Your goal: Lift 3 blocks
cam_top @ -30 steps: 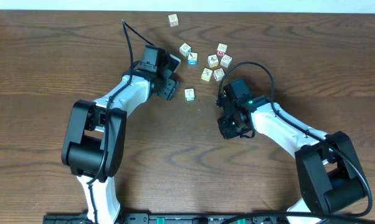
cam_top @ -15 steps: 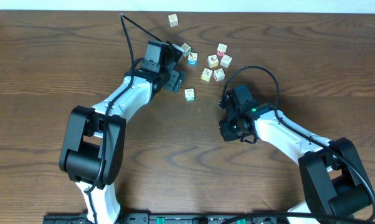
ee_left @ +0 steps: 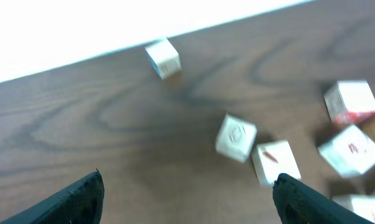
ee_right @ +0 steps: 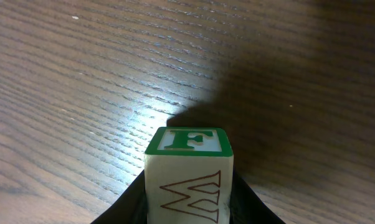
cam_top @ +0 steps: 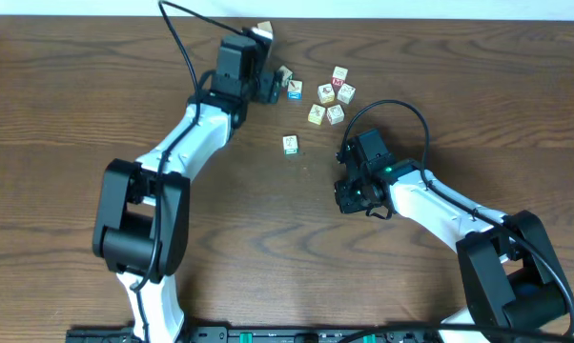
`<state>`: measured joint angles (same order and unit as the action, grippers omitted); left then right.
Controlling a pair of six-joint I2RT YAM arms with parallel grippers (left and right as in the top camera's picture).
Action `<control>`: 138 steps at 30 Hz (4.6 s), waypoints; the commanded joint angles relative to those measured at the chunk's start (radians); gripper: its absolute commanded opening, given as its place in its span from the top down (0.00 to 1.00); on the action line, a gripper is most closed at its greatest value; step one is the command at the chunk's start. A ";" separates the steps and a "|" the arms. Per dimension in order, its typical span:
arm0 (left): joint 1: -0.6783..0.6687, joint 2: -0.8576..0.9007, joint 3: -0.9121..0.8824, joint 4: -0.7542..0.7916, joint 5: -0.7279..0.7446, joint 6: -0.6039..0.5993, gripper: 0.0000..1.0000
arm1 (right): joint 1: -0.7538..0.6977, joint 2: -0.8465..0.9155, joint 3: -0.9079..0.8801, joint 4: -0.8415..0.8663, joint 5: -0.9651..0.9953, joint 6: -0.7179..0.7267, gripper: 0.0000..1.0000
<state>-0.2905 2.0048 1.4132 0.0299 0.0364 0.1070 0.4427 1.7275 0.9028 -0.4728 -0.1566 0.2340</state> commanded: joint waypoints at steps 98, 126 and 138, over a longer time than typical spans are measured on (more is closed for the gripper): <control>0.014 0.499 0.665 0.006 -0.127 -0.284 0.56 | 0.004 0.042 -0.031 0.072 0.002 0.023 0.83; 0.012 0.780 0.916 0.131 -0.146 -0.281 0.25 | 0.004 0.042 -0.031 0.076 0.002 0.024 0.81; 0.012 0.788 0.917 0.127 -0.162 -0.281 0.35 | 0.004 0.042 -0.031 0.076 0.002 0.024 0.82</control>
<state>-0.2821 2.7941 2.2925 0.1581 -0.1081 -0.1825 0.4427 1.7344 0.8936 -0.3943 -0.1604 0.2455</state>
